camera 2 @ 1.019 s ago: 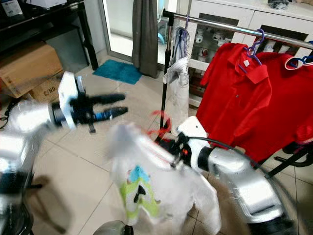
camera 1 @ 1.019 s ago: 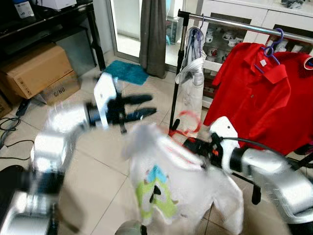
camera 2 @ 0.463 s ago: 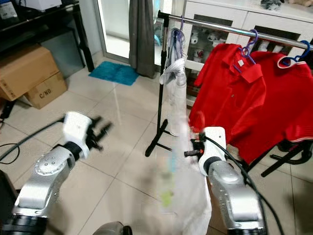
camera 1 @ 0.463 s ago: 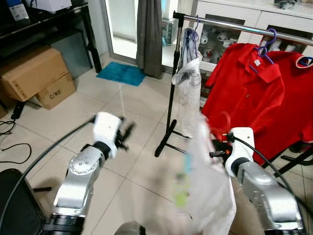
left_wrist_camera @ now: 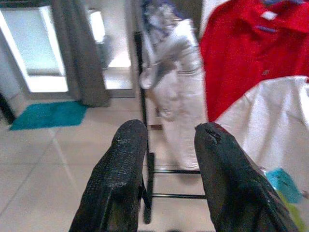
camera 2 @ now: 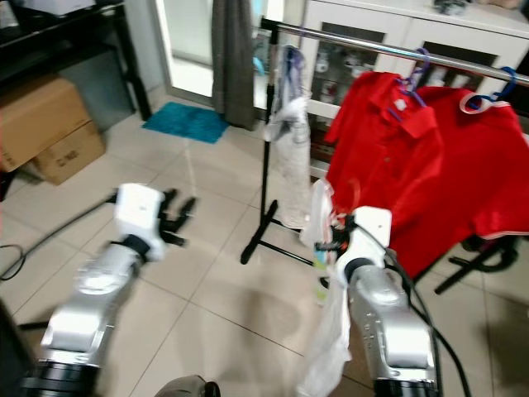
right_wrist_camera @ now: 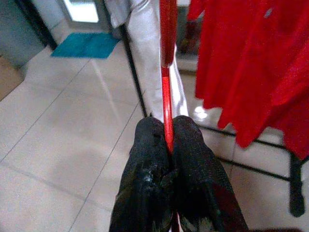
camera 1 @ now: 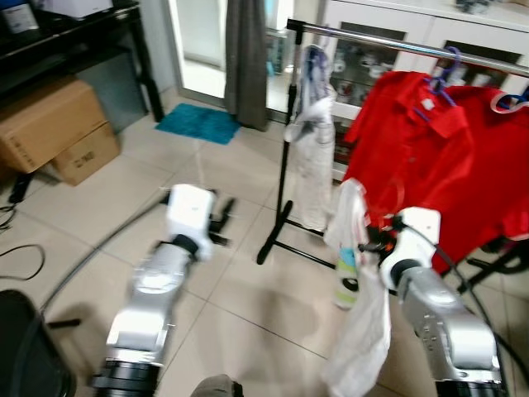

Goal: Hang hanger

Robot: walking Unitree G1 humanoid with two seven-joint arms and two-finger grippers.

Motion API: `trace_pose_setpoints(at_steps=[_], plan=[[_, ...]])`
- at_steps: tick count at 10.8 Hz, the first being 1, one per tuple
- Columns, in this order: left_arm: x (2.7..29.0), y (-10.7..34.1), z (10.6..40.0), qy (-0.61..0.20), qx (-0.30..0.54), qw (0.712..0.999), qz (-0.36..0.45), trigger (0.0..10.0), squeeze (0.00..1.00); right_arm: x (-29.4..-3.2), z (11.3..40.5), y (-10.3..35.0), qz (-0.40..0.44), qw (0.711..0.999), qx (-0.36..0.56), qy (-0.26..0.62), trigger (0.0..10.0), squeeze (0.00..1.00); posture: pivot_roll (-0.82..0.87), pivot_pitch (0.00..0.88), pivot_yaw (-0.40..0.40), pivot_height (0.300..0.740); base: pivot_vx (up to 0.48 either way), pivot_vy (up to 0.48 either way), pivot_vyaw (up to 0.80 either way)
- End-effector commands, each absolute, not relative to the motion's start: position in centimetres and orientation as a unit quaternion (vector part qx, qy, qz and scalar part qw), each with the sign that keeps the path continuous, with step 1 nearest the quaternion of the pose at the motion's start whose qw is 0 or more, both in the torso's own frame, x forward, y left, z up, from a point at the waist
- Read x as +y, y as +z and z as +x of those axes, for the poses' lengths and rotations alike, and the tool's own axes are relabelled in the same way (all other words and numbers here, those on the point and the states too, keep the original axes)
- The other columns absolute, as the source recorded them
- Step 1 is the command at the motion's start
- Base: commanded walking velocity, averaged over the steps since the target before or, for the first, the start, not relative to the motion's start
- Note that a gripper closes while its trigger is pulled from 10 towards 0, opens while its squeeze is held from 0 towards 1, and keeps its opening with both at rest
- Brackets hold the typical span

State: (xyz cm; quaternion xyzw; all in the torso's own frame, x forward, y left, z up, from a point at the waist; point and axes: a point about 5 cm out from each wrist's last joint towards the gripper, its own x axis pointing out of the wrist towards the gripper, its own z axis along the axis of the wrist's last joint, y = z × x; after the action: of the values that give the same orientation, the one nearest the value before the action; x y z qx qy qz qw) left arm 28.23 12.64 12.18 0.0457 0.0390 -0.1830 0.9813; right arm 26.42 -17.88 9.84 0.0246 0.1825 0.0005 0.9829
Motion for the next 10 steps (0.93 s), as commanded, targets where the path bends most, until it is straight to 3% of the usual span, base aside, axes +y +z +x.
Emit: trace_pose_setpoints(at_steps=[1, 7, 9, 10], plan=[[12.5, 13.1, 28.3, -0.184, 0.026, 0.981, 0.052, 10.0, 0.0, -18.0, 26.6, 10.6, 0.014, 0.986, 0.169, 0.007, 10.0, 0.0, 0.12, 0.043, 0.01, 0.74, 0.0, 0.0, 0.0], [12.4, 13.5, 28.2, -0.189, 0.03, 0.98, 0.046, 10.0, 0.0, -17.0, 27.1, 11.8, 0.047, 0.991, 0.128, 0.018, 10.0, 0.0, 0.13, 0.032, 0.026, 0.74, 0.0, 0.0, 0.0], [12.5, 13.5, 28.1, -0.185, 0.028, 0.981, 0.042, 10.0, 0.0, -17.0, 27.1, 11.6, 0.046, 0.989, 0.137, 0.021, 10.0, 0.0, 0.13, 0.029, 0.017, 0.74, 0.259, 0.0, 0.0], [12.5, 13.5, 28.1, -0.184, 0.027, 0.982, 0.041, 10.0, 0.0, -17.1, 27.2, 11.6, 0.043, 0.989, 0.139, 0.016, 10.0, 0.0, 0.13, 0.027, 0.015, 0.74, 0.285, 0.0, -0.74]])
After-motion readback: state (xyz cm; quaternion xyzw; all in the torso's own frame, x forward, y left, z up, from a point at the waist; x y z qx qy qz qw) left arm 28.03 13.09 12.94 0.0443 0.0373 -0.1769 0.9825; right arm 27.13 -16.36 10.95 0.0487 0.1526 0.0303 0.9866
